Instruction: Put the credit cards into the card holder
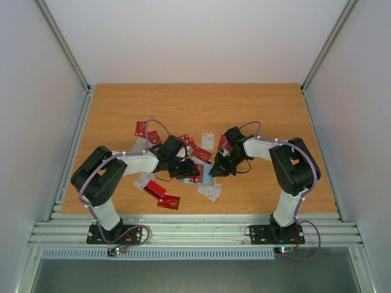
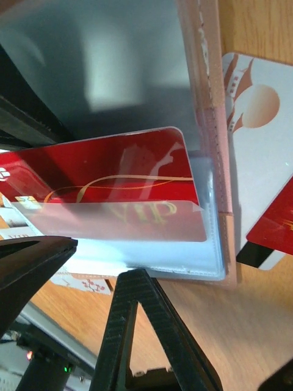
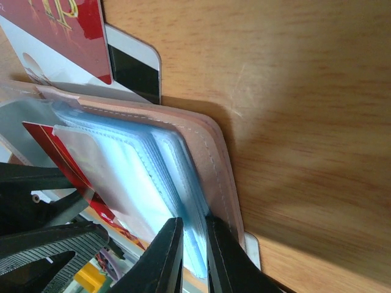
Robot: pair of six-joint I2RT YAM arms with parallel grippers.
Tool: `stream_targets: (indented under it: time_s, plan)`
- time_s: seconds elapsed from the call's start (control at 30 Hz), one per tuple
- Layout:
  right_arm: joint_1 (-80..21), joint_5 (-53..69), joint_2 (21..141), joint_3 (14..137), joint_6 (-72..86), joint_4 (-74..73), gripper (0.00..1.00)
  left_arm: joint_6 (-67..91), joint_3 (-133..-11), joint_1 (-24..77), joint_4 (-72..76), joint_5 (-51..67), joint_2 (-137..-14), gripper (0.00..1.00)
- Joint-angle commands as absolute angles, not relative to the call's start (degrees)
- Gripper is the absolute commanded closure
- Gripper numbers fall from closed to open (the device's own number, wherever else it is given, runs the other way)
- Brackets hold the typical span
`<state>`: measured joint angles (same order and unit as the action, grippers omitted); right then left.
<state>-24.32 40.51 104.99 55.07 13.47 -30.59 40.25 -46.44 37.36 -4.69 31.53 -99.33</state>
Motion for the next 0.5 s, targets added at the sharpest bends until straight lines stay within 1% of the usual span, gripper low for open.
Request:
stream_targets:
  time_s: [0.0,0.13,0.47]
  plan:
    - [-25.66,33.66,108.64,52.47,14.38,-29.89,0.87,35.44,-50.80,39.20,-19.76,24.44,-101.07,0.60]
    - [-25.66,33.83,108.51,52.64,14.54,-29.75,0.87,34.53,-54.95,40.98,-27.41,19.86,-102.03,0.61]
    - [-25.66,34.67,108.29,52.06,15.36,-28.25,0.87,33.03,-64.31,45.56,-38.10,13.46,-105.53,0.61]
